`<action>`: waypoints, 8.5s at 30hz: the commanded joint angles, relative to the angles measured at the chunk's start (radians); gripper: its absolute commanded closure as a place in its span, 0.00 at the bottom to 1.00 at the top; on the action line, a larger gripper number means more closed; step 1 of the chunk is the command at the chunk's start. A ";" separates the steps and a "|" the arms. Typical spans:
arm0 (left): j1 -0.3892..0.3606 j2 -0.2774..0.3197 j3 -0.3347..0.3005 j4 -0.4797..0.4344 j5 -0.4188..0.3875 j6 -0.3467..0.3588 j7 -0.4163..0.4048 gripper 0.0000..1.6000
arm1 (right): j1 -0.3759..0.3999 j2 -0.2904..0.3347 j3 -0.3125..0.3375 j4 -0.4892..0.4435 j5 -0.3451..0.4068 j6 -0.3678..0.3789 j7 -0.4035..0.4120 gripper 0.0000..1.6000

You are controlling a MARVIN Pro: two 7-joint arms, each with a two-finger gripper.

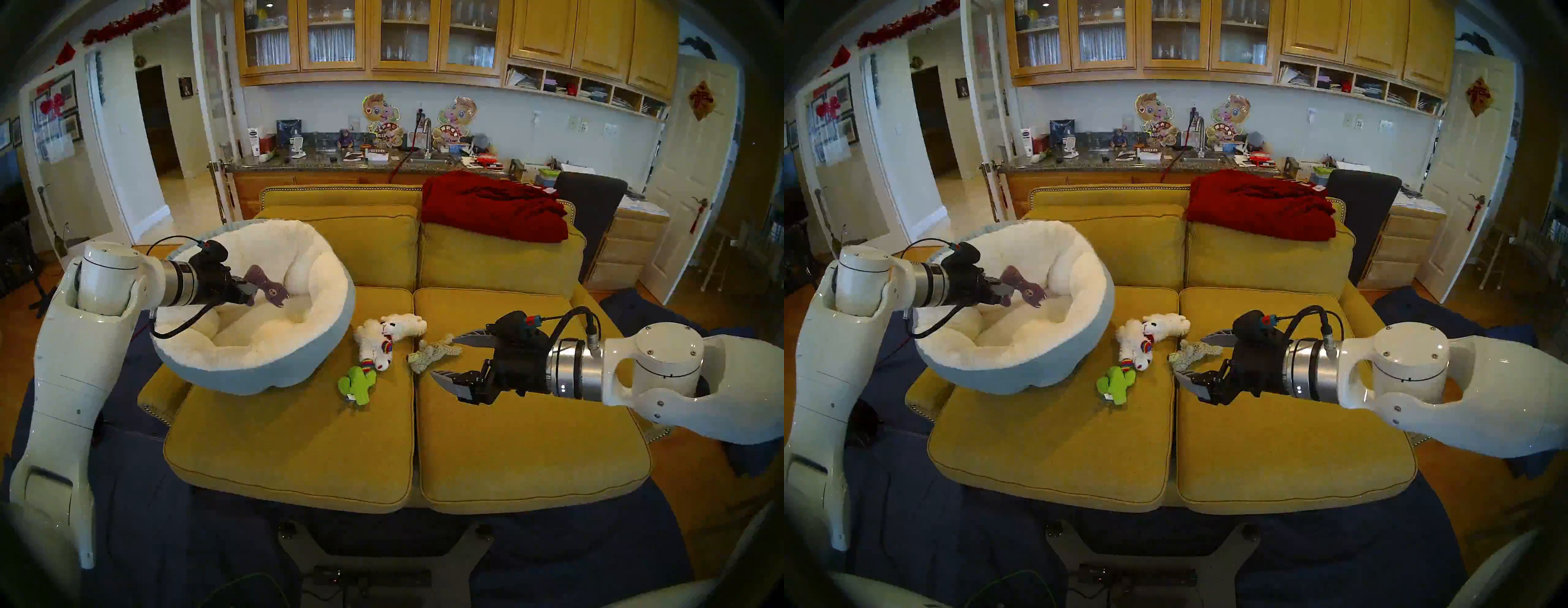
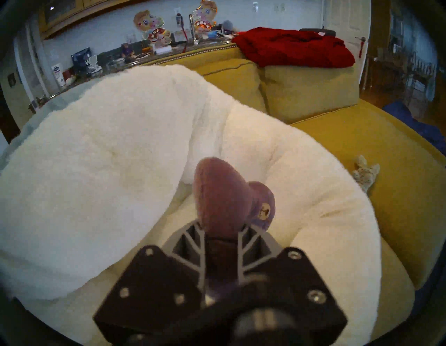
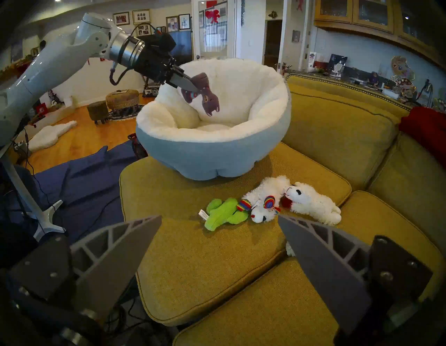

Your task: Put toys into dog bed

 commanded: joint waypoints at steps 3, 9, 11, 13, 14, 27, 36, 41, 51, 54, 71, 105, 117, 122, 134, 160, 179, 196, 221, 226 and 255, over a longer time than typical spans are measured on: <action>-0.088 -0.005 0.009 0.032 0.015 -0.030 0.023 0.00 | 0.058 -0.001 -0.009 -0.006 0.001 -0.023 0.004 0.00; -0.096 -0.007 0.012 0.038 0.018 -0.043 0.026 0.00 | 0.072 -0.001 -0.025 -0.006 0.001 -0.025 0.003 0.00; -0.095 -0.006 0.008 0.024 0.013 -0.046 0.019 0.00 | 0.078 -0.001 -0.031 -0.006 0.001 -0.026 0.003 0.00; -0.094 -0.006 0.007 0.019 0.011 -0.047 0.017 0.00 | 0.081 -0.001 -0.034 -0.006 0.001 -0.026 0.003 0.00; -0.090 -0.006 0.004 0.009 0.004 -0.049 0.008 0.00 | 0.086 -0.001 -0.039 -0.006 0.001 -0.027 0.003 0.00; -0.020 0.000 -0.032 -0.128 -0.088 -0.064 -0.122 0.00 | 0.120 -0.001 -0.074 -0.007 0.002 -0.030 0.004 0.00; 0.041 -0.013 -0.012 -0.182 -0.104 -0.081 -0.167 0.00 | 0.153 -0.001 -0.109 -0.008 0.003 -0.036 0.005 0.00; 0.062 -0.025 0.008 -0.186 -0.103 -0.110 -0.177 0.00 | 0.177 -0.001 -0.134 -0.009 0.004 -0.040 0.005 0.00; 0.095 -0.040 0.001 -0.201 -0.111 -0.178 -0.202 0.00 | 0.222 -0.001 -0.182 -0.010 0.004 -0.047 0.005 0.00; 0.102 -0.040 -0.007 -0.200 -0.113 -0.199 -0.209 0.00 | 0.237 -0.001 -0.197 -0.011 0.005 -0.048 0.005 0.00; 0.118 -0.052 -0.029 -0.200 -0.108 -0.248 -0.220 0.00 | 0.323 -0.001 -0.285 -0.007 0.008 -0.052 0.012 0.00; 0.122 -0.056 -0.033 -0.199 -0.105 -0.258 -0.224 0.00 | 0.178 -0.238 -0.214 0.117 0.138 -0.031 -0.099 0.00; 0.122 -0.055 -0.033 -0.199 -0.105 -0.258 -0.223 0.00 | 0.010 -0.387 -0.100 0.269 0.182 -0.049 -0.064 0.00; 0.122 -0.054 -0.032 -0.199 -0.106 -0.258 -0.223 0.00 | -0.053 -0.453 -0.056 0.361 0.186 -0.050 -0.026 0.00; 0.122 -0.054 -0.033 -0.199 -0.106 -0.259 -0.222 0.00 | -0.155 -0.586 0.026 0.555 0.184 -0.056 0.080 0.00; 0.122 -0.054 -0.033 -0.200 -0.107 -0.259 -0.222 0.00 | -0.279 -0.813 0.074 0.912 0.220 -0.083 0.152 0.00; 0.122 -0.054 -0.033 -0.200 -0.108 -0.260 -0.221 0.00 | -0.346 -0.913 0.066 1.166 0.275 -0.035 0.242 0.00; 0.122 -0.054 -0.033 -0.200 -0.108 -0.260 -0.221 0.00 | -0.421 -1.002 0.054 1.295 0.270 -0.017 0.305 0.00; 0.122 -0.054 -0.033 -0.200 -0.108 -0.260 -0.221 0.00 | -0.443 -1.028 0.017 1.176 0.152 -0.076 0.036 1.00; 0.122 -0.053 -0.032 -0.200 -0.108 -0.260 -0.221 0.00 | -0.400 -0.986 0.015 1.108 0.134 -0.083 0.023 1.00; 0.123 -0.053 -0.032 -0.200 -0.108 -0.260 -0.220 0.00 | -0.218 -0.777 0.030 0.813 0.054 -0.055 -0.015 1.00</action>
